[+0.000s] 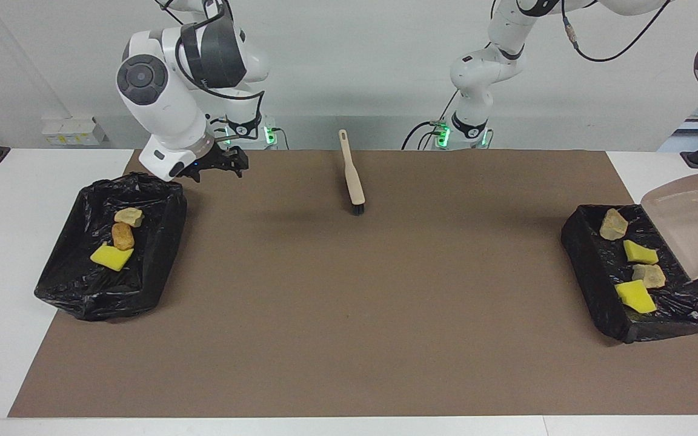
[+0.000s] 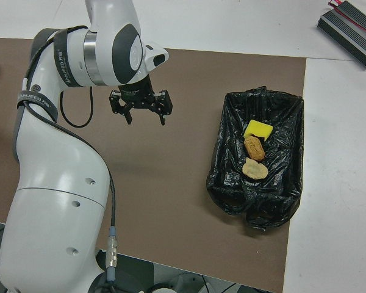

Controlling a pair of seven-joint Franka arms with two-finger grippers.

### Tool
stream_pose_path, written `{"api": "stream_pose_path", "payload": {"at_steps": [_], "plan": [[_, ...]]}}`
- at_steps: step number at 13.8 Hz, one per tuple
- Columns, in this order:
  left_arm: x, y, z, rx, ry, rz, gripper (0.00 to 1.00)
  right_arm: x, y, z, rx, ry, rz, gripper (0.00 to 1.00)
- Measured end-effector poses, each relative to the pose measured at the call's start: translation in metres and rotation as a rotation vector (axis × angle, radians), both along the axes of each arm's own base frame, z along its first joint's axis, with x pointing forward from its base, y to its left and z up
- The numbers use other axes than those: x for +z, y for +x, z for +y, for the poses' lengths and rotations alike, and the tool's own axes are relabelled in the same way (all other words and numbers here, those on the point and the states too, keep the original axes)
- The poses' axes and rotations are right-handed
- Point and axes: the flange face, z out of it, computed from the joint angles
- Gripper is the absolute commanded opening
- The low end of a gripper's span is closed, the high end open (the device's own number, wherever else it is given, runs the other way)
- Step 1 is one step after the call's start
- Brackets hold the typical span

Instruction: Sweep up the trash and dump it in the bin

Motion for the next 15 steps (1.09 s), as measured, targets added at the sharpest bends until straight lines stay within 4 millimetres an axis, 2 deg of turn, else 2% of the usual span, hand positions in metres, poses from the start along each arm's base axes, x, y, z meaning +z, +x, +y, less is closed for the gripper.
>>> {"api": "stream_pose_path", "payload": {"at_steps": [2,4,6,8,10,12,15], "plan": [[-0.009,0.006,-0.044,-0.012,-0.050,0.038,0.00,0.014,0.007,-0.011,-0.021,0.004,-0.052,1.00],[-0.024,0.008,-0.087,0.006,-0.134,0.053,0.00,0.026,0.013,-0.031,-0.060,0.001,-0.095,1.00],[-0.042,0.005,-0.136,0.057,-0.174,0.046,0.00,0.034,0.017,-0.058,-0.111,-0.008,-0.132,1.00],[-0.063,-0.003,-0.190,0.162,-0.225,0.004,0.00,0.045,0.020,-0.077,-0.145,-0.016,-0.162,1.00],[-0.090,-0.013,-0.240,0.293,-0.291,-0.047,0.00,0.064,0.019,-0.084,-0.158,-0.020,-0.202,1.00],[-0.120,-0.025,-0.288,0.426,-0.326,-0.097,0.00,0.074,0.016,-0.082,-0.157,-0.019,-0.239,1.00],[-0.168,-0.054,-0.382,0.679,-0.378,-0.200,0.00,0.074,0.010,-0.080,-0.175,-0.020,-0.261,1.00]]}}
